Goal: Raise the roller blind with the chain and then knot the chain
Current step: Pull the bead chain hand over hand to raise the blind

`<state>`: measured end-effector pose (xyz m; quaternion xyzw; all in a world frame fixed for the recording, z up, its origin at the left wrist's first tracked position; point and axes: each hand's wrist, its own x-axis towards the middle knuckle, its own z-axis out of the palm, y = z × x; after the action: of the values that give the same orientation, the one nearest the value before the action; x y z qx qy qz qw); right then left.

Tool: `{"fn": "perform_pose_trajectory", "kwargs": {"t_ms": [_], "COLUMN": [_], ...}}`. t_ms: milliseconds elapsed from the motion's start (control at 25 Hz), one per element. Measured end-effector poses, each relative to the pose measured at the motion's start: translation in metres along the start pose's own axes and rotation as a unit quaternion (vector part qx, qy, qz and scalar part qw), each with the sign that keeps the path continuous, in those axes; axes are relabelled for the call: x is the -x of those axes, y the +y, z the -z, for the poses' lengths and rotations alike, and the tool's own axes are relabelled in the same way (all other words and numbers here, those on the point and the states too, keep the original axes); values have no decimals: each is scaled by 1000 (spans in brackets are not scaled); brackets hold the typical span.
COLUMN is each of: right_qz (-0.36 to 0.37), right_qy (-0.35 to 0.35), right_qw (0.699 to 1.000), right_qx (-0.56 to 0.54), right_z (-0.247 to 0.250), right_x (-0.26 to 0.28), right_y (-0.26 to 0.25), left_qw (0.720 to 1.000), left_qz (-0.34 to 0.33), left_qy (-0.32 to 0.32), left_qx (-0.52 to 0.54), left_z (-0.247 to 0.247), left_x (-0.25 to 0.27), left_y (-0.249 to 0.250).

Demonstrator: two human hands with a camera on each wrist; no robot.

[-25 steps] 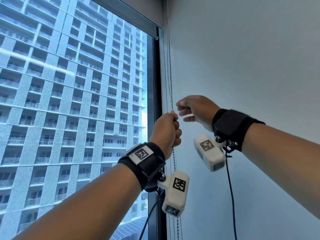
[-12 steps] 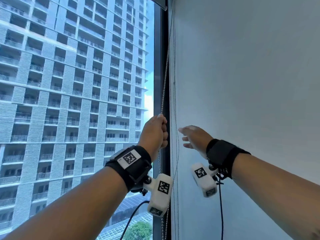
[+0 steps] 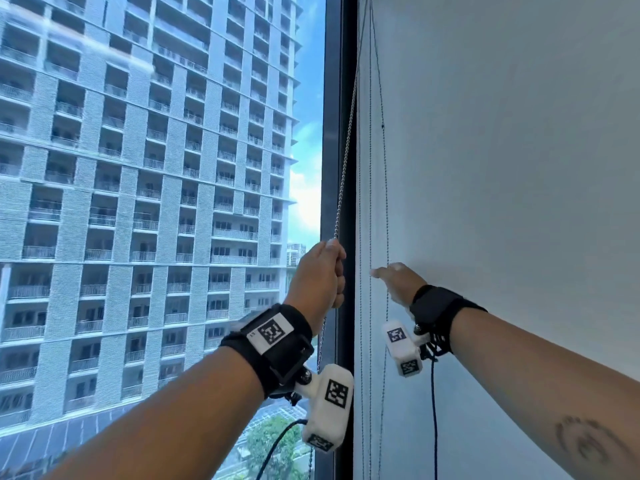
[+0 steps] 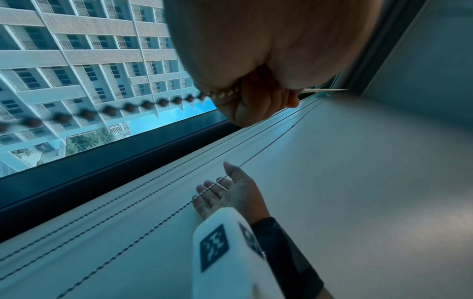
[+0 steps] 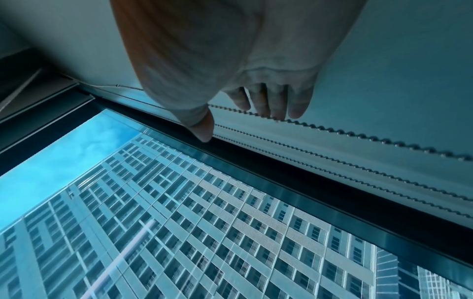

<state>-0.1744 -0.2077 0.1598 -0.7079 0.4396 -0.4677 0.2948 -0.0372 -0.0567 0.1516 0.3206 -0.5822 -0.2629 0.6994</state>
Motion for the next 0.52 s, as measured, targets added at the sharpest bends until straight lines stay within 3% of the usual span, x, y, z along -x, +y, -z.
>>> {"fn": "perform_pose_trajectory", "kwargs": {"t_ms": [120, 280, 520], "right_qz": [-18, -7, 28], "right_qy": [-7, -40, -81], "right_qw": [990, 951, 923], "right_qx": [-143, -306, -376], "right_z": [-7, -19, -37], "right_x": [-1, 20, 53], "right_y": [6, -1, -11], "left_qw": [1000, 998, 995], "left_qz": [17, 41, 71], "left_qy": [-15, -35, -71], "left_qx": [17, 21, -4], "left_z": [3, 4, -5], "left_x": [-2, -1, 11], "left_y": [-22, -59, -109]}}
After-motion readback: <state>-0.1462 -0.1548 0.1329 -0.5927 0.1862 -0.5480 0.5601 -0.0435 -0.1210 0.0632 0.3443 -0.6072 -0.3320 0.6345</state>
